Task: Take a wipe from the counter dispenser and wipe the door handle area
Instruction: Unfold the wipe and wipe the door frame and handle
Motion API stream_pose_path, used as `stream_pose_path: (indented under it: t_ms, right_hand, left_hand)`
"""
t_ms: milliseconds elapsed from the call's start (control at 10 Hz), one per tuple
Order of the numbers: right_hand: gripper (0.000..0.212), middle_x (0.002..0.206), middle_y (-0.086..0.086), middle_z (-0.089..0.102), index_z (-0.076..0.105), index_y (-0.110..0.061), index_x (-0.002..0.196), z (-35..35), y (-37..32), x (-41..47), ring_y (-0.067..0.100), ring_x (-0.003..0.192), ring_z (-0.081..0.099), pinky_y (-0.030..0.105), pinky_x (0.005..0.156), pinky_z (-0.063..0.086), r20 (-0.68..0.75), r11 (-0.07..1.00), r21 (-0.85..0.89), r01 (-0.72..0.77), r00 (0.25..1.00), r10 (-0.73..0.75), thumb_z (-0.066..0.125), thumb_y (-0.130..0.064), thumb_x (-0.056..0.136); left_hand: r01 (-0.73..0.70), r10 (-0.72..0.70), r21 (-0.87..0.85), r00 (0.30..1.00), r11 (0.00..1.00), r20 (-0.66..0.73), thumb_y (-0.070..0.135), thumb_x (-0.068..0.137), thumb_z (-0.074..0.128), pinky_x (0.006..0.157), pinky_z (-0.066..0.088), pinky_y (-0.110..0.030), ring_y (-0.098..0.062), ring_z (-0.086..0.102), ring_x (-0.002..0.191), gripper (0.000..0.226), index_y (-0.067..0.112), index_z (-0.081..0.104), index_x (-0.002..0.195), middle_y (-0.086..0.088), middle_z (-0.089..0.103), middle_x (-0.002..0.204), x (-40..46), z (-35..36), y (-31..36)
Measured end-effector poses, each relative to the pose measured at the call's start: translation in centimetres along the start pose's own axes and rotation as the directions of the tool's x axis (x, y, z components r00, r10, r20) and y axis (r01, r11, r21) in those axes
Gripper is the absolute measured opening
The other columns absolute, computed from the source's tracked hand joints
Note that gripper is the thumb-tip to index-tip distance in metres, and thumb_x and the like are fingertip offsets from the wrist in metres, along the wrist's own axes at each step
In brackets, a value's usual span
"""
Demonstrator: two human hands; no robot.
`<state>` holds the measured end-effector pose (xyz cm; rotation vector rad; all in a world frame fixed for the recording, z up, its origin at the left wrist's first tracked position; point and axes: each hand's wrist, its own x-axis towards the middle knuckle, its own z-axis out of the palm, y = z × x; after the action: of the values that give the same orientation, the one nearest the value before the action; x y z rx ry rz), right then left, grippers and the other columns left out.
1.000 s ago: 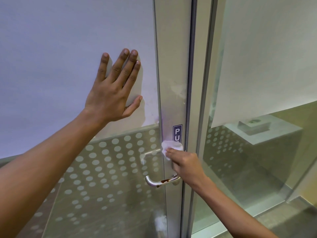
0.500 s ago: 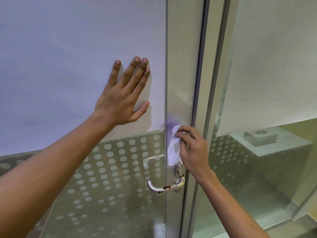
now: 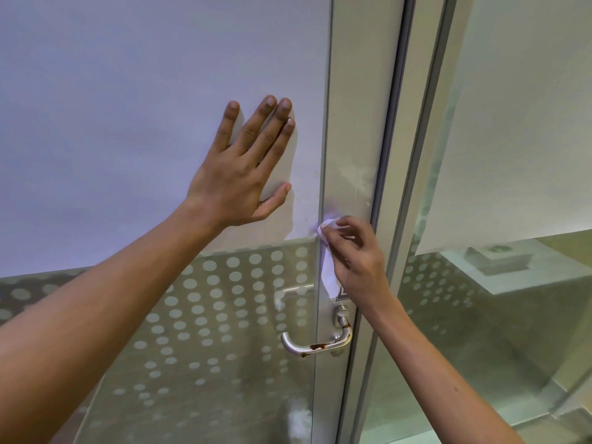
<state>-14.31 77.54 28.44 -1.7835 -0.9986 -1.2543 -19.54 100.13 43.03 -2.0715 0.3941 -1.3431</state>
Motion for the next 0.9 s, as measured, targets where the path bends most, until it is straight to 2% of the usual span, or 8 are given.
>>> stream_pose_path:
  t_ms: [100,200,300,400,600,700,800,900]
  right_hand:
    - [0.017,0.099,0.004,0.072,0.079,-0.009,0.098,-0.1,0.5,-0.1,0.030,0.093,0.063,0.042,0.074,0.049,-0.017,0.985,-0.163,0.050,0.998,-0.054,0.072,0.002,0.086]
    - [0.016,0.097,0.005,0.075,0.080,-0.011,0.097,-0.1,0.9,-0.1,0.032,0.091,0.063,0.040,0.074,0.048,-0.020,0.968,-0.235,0.093,0.995,-0.100,0.072,0.000,0.087]
    - [0.020,0.098,0.015,0.072,0.078,-0.003,0.101,0.0,0.8,-0.1,0.032,0.081,0.063,0.034,0.067,0.052,0.006,0.970,-0.210,0.122,0.992,-0.124,0.069,0.008,0.087]
    - [0.022,0.096,0.015,0.073,0.077,0.000,0.100,0.2,0.7,0.0,0.031,0.077,0.062,0.032,0.067,0.051,-0.001,0.963,-0.230,0.139,0.990,-0.143,0.067,0.012,0.085]
    - [0.024,0.098,0.016,0.073,0.075,0.003,0.106,0.7,0.5,-0.7,0.035,0.082,0.065,0.035,0.074,0.054,0.038,0.934,-0.304,0.187,0.982,-0.184,0.065,0.009,0.085]
    - [0.030,0.105,0.016,0.073,0.073,0.004,0.111,0.4,0.2,-1.3,0.036,0.089,0.065,0.034,0.085,0.054,0.089,0.945,-0.278,0.171,0.984,-0.152,0.059,-0.002,0.084]
    - [0.029,0.104,0.014,0.073,0.074,0.003,0.110,0.3,0.4,-1.7,0.036,0.091,0.065,0.034,0.088,0.053,0.120,0.943,-0.277,0.183,0.981,-0.155,0.064,-0.008,0.085]
    - [0.025,0.104,0.014,0.073,0.073,0.003,0.110,0.3,1.2,-2.0,0.034,0.092,0.064,0.034,0.090,0.052,0.156,0.920,-0.302,0.251,0.965,-0.212,0.066,-0.003,0.087]
  left_hand:
    - [0.002,-0.002,-0.004,1.000,1.000,0.004,0.054,0.102,0.032,0.122,0.008,-0.062,-0.038,0.013,0.156,0.084,0.000,0.014,0.162,-0.021,0.013,0.169,0.0,0.0,0.0]
    - [0.005,-0.005,-0.001,1.000,1.000,0.002,0.054,0.102,0.032,0.122,0.008,-0.062,-0.038,0.013,0.156,0.083,0.000,0.014,0.162,-0.021,0.014,0.169,0.0,0.0,0.0]
    - [0.007,-0.007,-0.007,1.000,1.000,0.011,0.055,0.102,0.030,0.123,0.006,-0.061,-0.039,0.012,0.156,0.084,0.000,0.013,0.163,-0.021,0.013,0.169,0.0,0.0,0.0]
    - [0.010,-0.010,-0.007,1.000,1.000,0.013,0.055,0.102,0.031,0.123,0.006,-0.061,-0.039,0.012,0.156,0.084,0.000,0.013,0.163,-0.021,0.013,0.169,0.0,-0.1,0.0]
    - [0.011,-0.011,-0.001,1.000,1.000,0.004,0.053,0.102,0.033,0.121,0.009,-0.064,-0.040,0.016,0.155,0.083,-0.001,0.017,0.162,-0.022,0.017,0.168,0.1,-0.1,0.0]
    - [0.013,-0.013,-0.002,1.000,1.000,0.015,0.053,0.102,0.032,0.121,0.009,-0.064,-0.041,0.015,0.155,0.083,-0.001,0.015,0.162,-0.023,0.016,0.168,0.1,-0.1,0.0]
    - [0.015,-0.015,-0.003,1.000,1.000,0.020,0.053,0.102,0.032,0.121,0.009,-0.065,-0.041,0.015,0.155,0.083,-0.001,0.015,0.162,-0.023,0.015,0.168,0.1,-0.1,0.1]
    - [0.017,-0.017,0.001,1.000,1.000,0.020,0.053,0.102,0.032,0.121,0.009,-0.065,-0.041,0.015,0.155,0.082,-0.001,0.015,0.162,-0.023,0.015,0.168,0.1,-0.1,0.1]
